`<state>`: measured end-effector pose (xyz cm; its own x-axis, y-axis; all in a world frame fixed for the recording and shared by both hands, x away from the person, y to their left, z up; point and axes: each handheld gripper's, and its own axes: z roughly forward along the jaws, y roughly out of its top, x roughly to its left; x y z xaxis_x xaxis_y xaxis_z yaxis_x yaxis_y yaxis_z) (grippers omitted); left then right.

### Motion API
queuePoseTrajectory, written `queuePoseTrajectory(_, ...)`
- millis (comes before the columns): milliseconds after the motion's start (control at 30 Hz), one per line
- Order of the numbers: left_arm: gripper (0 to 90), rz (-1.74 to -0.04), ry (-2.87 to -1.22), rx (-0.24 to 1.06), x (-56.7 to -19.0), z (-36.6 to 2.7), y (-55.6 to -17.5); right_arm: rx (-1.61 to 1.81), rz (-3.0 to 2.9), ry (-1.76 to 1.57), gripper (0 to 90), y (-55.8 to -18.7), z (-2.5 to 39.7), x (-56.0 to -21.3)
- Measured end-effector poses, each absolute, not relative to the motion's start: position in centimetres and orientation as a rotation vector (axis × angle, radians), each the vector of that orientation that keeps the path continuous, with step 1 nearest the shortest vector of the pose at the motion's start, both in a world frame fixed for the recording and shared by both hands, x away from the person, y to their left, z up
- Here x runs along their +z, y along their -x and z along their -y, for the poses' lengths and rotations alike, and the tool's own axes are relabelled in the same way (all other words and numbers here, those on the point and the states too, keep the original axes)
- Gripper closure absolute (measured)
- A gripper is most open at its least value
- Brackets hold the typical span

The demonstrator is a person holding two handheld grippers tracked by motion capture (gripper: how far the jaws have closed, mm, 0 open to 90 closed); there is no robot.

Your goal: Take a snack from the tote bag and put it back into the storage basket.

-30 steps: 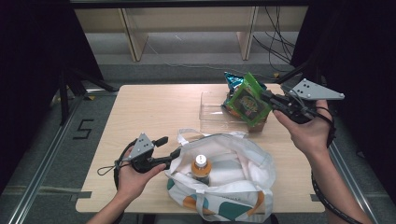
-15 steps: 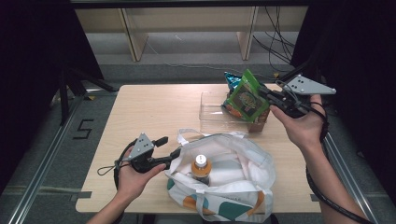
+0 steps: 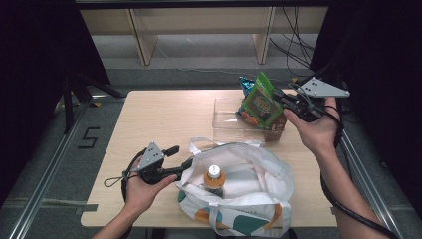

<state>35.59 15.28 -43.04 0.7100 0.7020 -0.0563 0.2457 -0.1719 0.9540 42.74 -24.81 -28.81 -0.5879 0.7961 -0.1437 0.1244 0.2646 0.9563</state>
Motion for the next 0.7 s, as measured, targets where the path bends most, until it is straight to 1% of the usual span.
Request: queuePoseTrajectory(700, 33.3, -0.758, -1.74, 0.482, -43.1, -15.3, -35.6, 1.325, -1.89, -0.837, 90.0, -44.7, 24.4, -29.5)
